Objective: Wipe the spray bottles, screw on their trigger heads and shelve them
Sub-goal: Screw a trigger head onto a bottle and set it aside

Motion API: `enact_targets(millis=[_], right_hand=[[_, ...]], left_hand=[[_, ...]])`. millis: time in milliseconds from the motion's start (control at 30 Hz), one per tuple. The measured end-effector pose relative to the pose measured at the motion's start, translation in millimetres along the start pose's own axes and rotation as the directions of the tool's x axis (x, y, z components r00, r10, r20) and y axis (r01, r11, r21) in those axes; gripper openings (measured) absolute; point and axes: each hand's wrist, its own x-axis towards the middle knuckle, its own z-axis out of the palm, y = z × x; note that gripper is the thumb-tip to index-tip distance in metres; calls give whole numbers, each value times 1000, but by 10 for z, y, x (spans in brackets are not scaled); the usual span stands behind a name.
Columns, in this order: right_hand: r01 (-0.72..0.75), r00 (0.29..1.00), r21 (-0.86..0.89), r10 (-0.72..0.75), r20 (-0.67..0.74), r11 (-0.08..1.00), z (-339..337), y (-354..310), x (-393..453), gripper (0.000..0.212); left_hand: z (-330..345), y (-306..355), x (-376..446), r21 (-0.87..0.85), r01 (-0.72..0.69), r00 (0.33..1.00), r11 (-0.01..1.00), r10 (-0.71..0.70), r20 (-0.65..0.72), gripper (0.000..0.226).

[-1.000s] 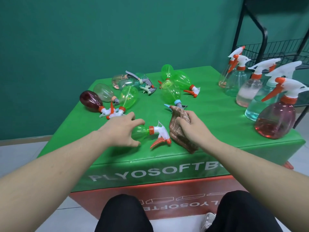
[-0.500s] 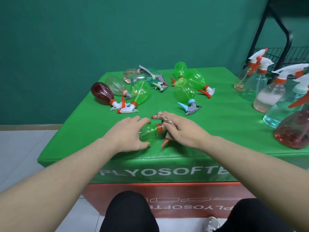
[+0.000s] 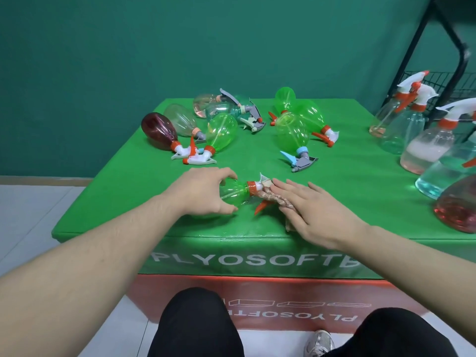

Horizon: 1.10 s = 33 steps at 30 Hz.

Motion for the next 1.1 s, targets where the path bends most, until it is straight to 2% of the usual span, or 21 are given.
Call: enact_targets(millis=[267,467,700,900,1100], right_hand=[[117,991,-122,-123,-44,986,115,-294,34,63],[242,968,-212,-249,-6,947,187,-276,14,60],[80,992,-143,-93,-81,986,95,-112,65,67],[28,998,-67,-31,-46,997,34,-129,198,73],[-55,998,66,54,13,996,-31,-125,537,58]], left_hand=[[-8,20,-1,0,8,1000,1000,-8,-1,81],[-1,23,-35,11,0,1000,1000,0,-17,80],[36,-30,-60,-35,14,998,999,-16,-55,83],[38,-22,-44,-37,23,998,999,-24,-51,83],[53,-12,-43,-16,22,998,1000,-23,-59,84]])
